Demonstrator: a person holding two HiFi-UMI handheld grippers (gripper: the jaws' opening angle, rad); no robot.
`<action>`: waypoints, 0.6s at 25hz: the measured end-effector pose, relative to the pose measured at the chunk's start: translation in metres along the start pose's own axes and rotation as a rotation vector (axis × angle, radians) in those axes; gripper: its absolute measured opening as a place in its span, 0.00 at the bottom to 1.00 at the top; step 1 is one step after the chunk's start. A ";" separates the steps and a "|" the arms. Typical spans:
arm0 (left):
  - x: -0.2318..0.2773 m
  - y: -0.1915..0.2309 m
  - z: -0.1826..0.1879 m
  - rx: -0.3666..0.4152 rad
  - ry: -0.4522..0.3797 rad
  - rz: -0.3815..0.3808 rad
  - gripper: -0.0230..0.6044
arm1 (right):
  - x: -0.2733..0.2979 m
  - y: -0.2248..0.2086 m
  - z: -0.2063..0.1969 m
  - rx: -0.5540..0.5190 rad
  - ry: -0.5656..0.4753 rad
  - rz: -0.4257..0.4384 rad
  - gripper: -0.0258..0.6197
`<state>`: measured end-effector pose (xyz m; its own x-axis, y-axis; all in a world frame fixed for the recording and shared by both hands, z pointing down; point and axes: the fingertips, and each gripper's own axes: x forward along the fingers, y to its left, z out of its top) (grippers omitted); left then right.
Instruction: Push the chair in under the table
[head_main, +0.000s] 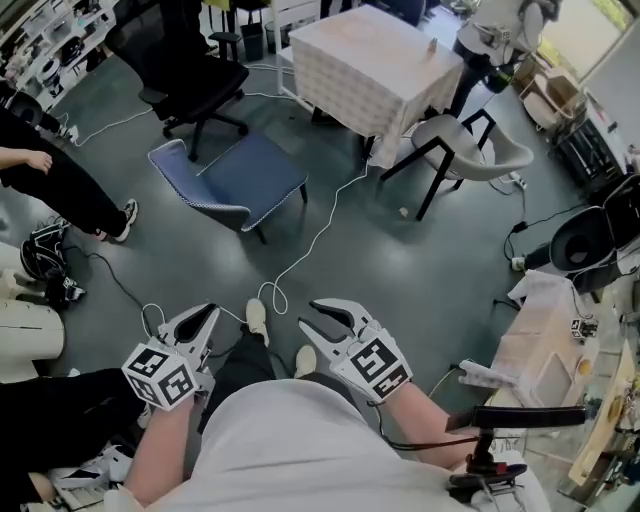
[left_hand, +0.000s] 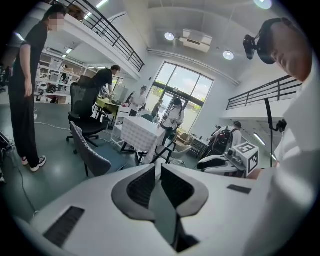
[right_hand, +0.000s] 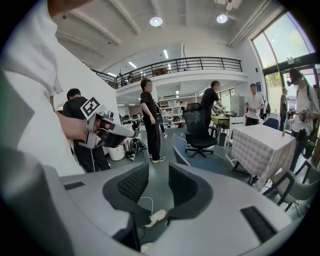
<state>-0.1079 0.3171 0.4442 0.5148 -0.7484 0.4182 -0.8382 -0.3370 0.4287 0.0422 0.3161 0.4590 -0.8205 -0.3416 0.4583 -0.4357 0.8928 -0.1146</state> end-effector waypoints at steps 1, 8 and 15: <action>0.007 0.009 0.005 -0.006 -0.003 0.006 0.09 | 0.005 -0.005 0.002 -0.003 0.001 -0.001 0.23; 0.073 0.096 0.062 -0.074 -0.038 0.044 0.28 | 0.049 -0.069 0.019 -0.003 0.038 -0.068 0.23; 0.137 0.224 0.121 -0.163 -0.005 0.160 0.36 | 0.110 -0.138 0.076 0.012 0.044 -0.170 0.24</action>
<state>-0.2469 0.0697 0.5001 0.3759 -0.7880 0.4876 -0.8689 -0.1168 0.4811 -0.0160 0.1327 0.4579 -0.7176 -0.4738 0.5104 -0.5713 0.8196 -0.0424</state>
